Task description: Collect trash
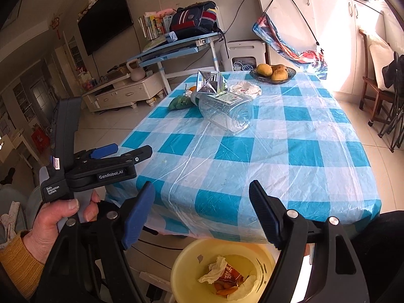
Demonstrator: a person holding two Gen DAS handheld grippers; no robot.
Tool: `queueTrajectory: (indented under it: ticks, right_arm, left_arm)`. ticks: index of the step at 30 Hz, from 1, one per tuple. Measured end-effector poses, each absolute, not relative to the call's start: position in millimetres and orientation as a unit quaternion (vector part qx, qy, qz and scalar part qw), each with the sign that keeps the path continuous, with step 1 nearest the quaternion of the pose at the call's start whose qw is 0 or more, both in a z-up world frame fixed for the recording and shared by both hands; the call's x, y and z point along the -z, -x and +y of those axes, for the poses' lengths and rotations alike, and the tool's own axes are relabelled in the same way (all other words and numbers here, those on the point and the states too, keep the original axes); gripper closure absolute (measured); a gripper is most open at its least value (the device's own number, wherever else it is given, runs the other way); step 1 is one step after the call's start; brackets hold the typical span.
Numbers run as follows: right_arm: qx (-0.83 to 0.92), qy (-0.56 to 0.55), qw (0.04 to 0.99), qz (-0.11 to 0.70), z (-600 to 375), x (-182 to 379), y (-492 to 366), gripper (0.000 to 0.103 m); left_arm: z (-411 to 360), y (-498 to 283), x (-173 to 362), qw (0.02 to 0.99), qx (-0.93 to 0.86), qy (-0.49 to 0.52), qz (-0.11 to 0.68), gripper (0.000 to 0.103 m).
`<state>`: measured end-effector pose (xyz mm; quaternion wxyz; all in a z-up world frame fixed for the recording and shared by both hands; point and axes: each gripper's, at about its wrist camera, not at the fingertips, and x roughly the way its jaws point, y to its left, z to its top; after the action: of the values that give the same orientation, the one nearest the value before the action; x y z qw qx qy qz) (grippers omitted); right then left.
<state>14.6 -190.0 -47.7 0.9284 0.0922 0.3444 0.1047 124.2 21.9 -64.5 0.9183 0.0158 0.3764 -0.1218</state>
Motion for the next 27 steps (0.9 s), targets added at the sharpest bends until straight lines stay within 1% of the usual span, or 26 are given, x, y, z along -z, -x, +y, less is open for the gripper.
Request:
queueTrajectory:
  ticks: [27]
  right_arm:
    - [-0.138,-0.090,0.937,0.308,-201,-15,-98,0.028]
  left_arm:
    - [10,-127,67,0.919,0.124,-0.017,0.375,0.007]
